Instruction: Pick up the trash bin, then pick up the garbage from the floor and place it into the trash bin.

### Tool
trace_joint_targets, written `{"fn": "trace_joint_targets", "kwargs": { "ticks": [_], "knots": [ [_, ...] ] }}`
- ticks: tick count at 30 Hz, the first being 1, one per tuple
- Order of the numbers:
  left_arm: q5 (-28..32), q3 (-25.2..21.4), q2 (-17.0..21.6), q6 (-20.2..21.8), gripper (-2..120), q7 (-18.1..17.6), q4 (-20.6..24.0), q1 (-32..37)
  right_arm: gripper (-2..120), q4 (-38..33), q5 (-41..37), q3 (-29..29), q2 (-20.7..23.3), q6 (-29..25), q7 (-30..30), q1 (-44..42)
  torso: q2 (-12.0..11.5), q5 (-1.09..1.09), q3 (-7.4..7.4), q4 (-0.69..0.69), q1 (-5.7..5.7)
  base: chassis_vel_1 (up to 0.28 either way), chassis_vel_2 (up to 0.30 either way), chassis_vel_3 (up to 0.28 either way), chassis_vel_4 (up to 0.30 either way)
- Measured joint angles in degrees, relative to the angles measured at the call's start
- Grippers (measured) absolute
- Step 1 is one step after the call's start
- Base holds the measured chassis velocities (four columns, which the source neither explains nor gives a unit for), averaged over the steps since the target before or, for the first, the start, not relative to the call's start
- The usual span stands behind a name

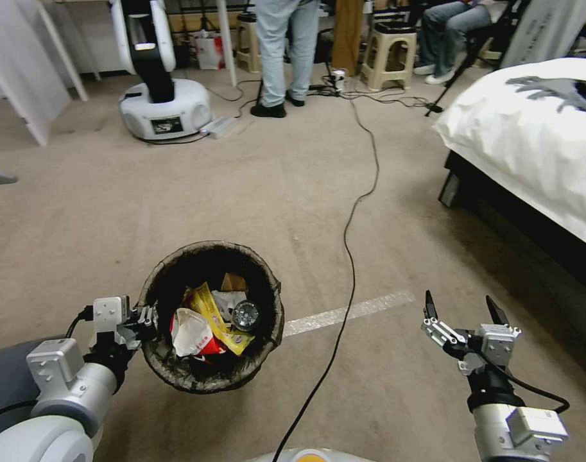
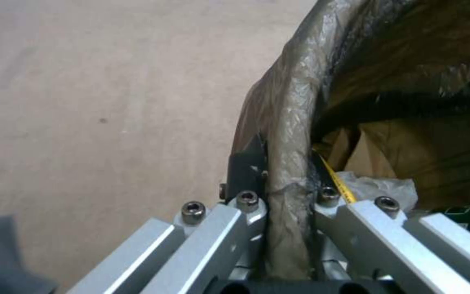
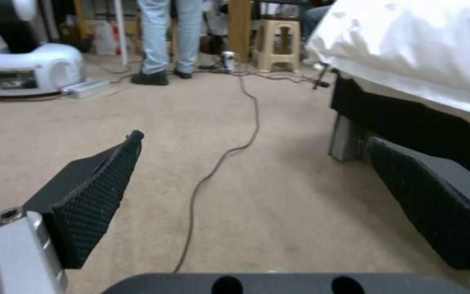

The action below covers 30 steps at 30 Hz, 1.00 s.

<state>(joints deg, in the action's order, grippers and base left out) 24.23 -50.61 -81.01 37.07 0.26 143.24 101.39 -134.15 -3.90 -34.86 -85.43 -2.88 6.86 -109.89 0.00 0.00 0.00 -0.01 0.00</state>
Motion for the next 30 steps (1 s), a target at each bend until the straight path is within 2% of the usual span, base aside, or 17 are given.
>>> {"fn": "trace_joint_targets", "kwargs": {
  "ticks": [16, 21, 24, 30],
  "knots": [
    [-0.1, 0.7, -0.3, 0.0, 1, 0.0, 0.0, 0.0, 100, 0.3, -0.2, 0.3, 0.2, 0.4, 0.5, 0.2, 0.0, 0.0, 0.0, 0.02, 0.0, 0.088, 0.088, 0.095, 0.089],
    [-3.2, 2.1, -0.2, 0.0, 1, -0.1, 0.0, 0.2, 100, 0.4, -0.5, 0.3, 0.2, 0.4, 0.7, 0.3, 0.0, 0.0, 0.0, 0.02, 0.0, 0.037, 0.048, 0.046, 0.039],
    [-5.3, 3.0, 0.0, -0.1, 1, 1.1, 0.0, 0.3, 100, 0.4, -0.7, 0.2, 0.3, 0.3, 0.8, 0.4, 0.0, 0.0, 0.0, 0.0, 0.0, 0.0, 0.0, 0.0, 0.0],
    [-5.0, 4.3, 1.1, 1.3, 1, 1.7, 0.0, -0.2, 100, 0.5, -0.9, 0.1, 0.4, 0.3, 1.1, 0.3, 0.0, 0.0, 0.0, 0.0, 0.0, 0.0, 0.0, 0.0, 0.0]
  ]
}}
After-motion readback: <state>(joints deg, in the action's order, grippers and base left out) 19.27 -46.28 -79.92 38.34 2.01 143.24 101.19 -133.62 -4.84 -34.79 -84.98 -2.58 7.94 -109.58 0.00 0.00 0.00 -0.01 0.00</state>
